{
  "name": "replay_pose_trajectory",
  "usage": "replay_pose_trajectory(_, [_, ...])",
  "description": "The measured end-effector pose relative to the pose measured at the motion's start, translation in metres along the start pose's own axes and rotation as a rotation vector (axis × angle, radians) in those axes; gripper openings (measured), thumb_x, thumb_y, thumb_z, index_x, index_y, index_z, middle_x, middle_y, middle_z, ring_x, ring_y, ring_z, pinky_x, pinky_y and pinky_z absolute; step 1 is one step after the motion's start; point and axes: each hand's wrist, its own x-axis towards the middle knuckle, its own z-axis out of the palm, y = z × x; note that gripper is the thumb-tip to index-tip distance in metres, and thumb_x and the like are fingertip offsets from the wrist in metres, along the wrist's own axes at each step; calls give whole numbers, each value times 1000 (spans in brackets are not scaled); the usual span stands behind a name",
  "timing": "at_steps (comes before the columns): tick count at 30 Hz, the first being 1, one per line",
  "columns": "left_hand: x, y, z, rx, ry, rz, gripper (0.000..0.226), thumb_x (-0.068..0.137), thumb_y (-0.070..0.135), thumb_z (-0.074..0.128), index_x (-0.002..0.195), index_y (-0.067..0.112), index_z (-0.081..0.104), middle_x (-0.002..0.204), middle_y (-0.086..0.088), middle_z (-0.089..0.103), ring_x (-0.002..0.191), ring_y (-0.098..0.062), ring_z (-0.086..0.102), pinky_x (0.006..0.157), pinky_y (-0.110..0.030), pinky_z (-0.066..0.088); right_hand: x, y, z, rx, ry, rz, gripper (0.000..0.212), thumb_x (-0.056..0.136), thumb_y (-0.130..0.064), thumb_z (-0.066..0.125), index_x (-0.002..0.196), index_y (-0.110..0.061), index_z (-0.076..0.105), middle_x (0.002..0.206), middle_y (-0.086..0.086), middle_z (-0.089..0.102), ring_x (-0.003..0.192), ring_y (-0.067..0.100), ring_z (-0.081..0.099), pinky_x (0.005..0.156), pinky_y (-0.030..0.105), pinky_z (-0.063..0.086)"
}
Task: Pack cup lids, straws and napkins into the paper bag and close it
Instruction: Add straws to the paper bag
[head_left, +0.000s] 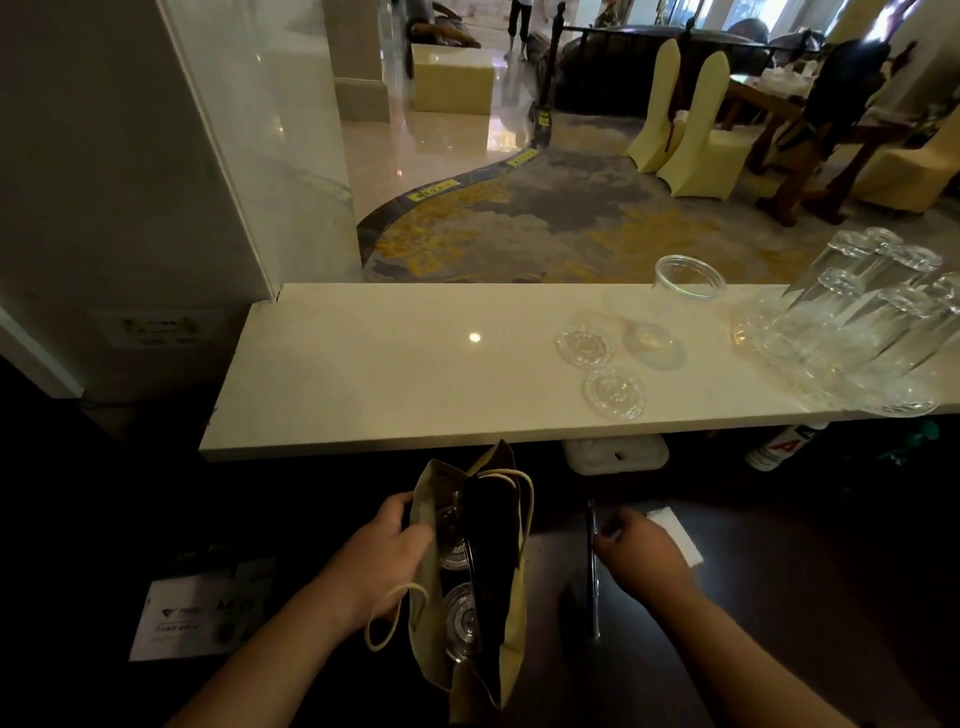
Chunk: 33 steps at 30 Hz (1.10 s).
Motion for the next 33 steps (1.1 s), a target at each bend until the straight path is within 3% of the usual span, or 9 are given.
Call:
replay_pose_trajectory(8, [6,-5,6,-45,29,-11,33,99,36,57,132,42,53,95,-6,81,93,-29,77,94,-54,59,16,20,29,-82,-157,70,15,91,-26,64,101,-15,61,106,7,71,96,23,66,71,25,40])
replay_pose_trajectory(11, [6,-3,7,-68,22,-25,34,99,37,59,132,41,52,98,-8,80,95,-30,76,94,-54,59,19,19,35,-77,-192,84,12,90,-28,67,94,-19,59,102,4,68,93,22,65,71,25,40])
replay_pose_trajectory(13, [9,-6,6,-84,22,-37,45,87,46,63,131,40,55,97,-7,81,96,-31,77,97,-57,60,21,18,39,-82,-209,80,15,90,-28,67,85,-24,54,96,0,63,98,22,65,73,26,42])
replay_pose_trajectory(15, [12,-9,6,-109,26,-47,49,82,48,63,130,41,56,94,-6,83,95,-31,78,97,-59,60,22,19,44,-101,-209,77,15,89,-27,67,99,-18,62,104,3,68,103,24,67,78,29,50])
replay_pose_trajectory(20, [18,-14,9,-106,64,-21,32,99,29,61,131,34,58,95,-8,82,93,-30,78,88,-48,61,26,23,54,-159,-256,81,25,95,-20,61,118,-12,64,120,9,68,110,23,65,90,32,51])
replay_pose_trajectory(23, [19,-15,10,-133,67,-25,31,101,24,60,131,31,59,94,-10,82,92,-31,78,85,-47,62,28,26,57,-161,-246,103,25,94,-20,62,118,-12,63,119,8,67,109,22,65,89,30,51])
replay_pose_trajectory(28, [14,-10,9,-122,51,-19,31,104,20,56,134,29,55,95,-7,79,80,-18,75,60,-23,56,23,28,56,-139,-269,103,28,93,-25,65,117,-11,62,112,7,67,103,22,66,83,30,52])
replay_pose_trajectory(31, [11,-6,6,-109,52,-24,31,105,22,55,135,30,54,97,-7,79,84,-20,75,64,-27,53,19,26,48,-83,-261,81,27,92,-28,66,113,-11,61,92,1,57,83,16,56,72,24,44])
replay_pose_trajectory(33, [8,-3,3,-122,45,-36,31,105,21,54,135,29,53,99,-8,78,87,-22,75,66,-28,54,14,23,40,-58,-238,29,13,93,-30,65,97,-19,59,83,-6,53,73,8,51,63,20,40])
